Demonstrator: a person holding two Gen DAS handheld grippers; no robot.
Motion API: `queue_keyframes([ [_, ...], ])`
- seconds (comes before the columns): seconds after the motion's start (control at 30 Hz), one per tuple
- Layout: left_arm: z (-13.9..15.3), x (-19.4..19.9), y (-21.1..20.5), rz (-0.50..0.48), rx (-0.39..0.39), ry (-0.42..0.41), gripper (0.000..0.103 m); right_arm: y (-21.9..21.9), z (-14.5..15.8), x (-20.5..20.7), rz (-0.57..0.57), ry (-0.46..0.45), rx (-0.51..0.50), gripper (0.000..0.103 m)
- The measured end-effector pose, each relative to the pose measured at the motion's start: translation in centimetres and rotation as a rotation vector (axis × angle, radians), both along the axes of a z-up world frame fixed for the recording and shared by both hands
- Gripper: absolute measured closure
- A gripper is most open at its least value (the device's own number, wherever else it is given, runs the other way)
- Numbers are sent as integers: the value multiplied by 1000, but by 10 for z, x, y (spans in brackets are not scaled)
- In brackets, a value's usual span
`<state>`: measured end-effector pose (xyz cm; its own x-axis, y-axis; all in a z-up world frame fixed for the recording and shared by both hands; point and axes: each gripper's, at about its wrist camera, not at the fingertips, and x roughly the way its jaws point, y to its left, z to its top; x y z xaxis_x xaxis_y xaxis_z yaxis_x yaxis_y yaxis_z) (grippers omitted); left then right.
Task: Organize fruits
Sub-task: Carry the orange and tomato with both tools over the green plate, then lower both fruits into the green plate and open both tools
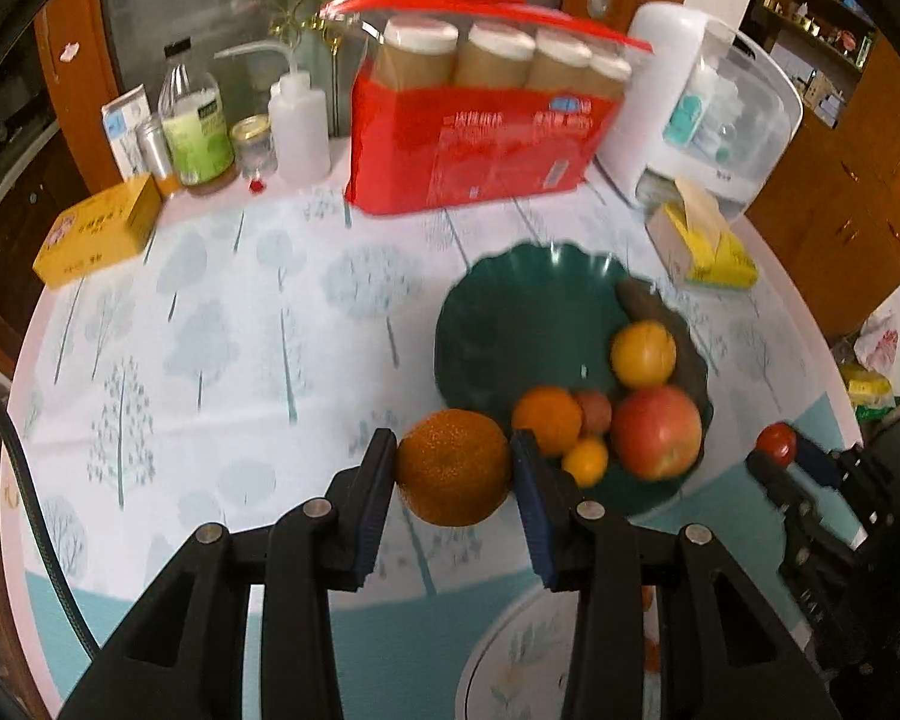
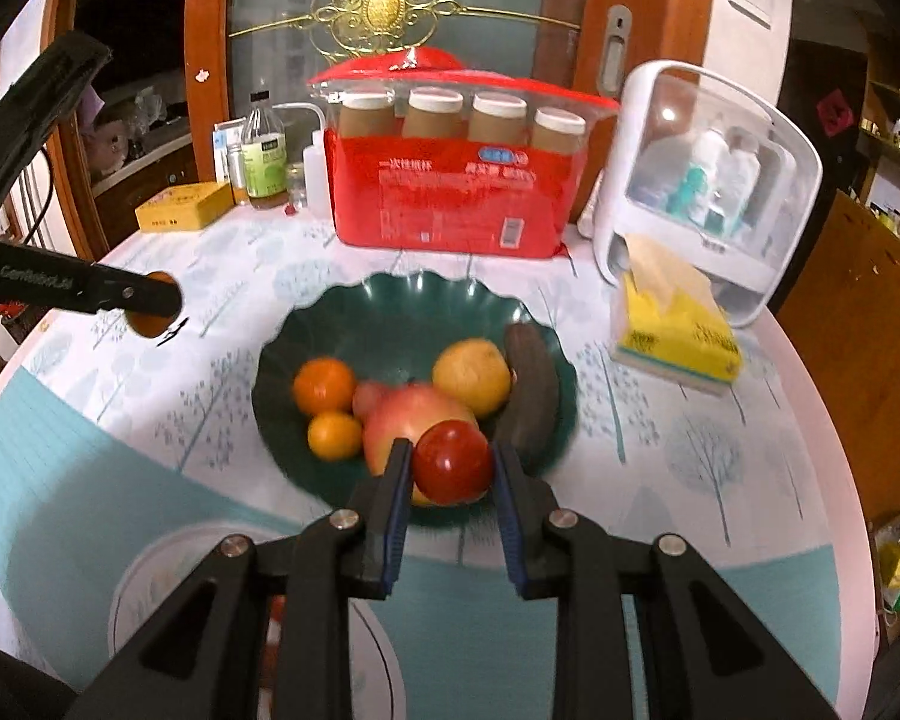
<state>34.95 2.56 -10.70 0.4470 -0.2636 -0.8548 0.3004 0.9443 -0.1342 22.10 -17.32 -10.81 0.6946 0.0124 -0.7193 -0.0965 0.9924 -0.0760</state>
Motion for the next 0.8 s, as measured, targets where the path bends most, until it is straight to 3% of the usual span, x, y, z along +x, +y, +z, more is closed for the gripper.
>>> queue_keyframes([
  [0.3,-6,37,-13,-17,-61,-25,65,15,-2,34,5,-14,36,77],
  [0.57,-41,52,-29,-69,-102,38,65,20,-21,55,-7,-1,57,77],
  [0.8,-60,58,-44,-105,-87,70,65,15,-35,63,-58,39,68,76],
])
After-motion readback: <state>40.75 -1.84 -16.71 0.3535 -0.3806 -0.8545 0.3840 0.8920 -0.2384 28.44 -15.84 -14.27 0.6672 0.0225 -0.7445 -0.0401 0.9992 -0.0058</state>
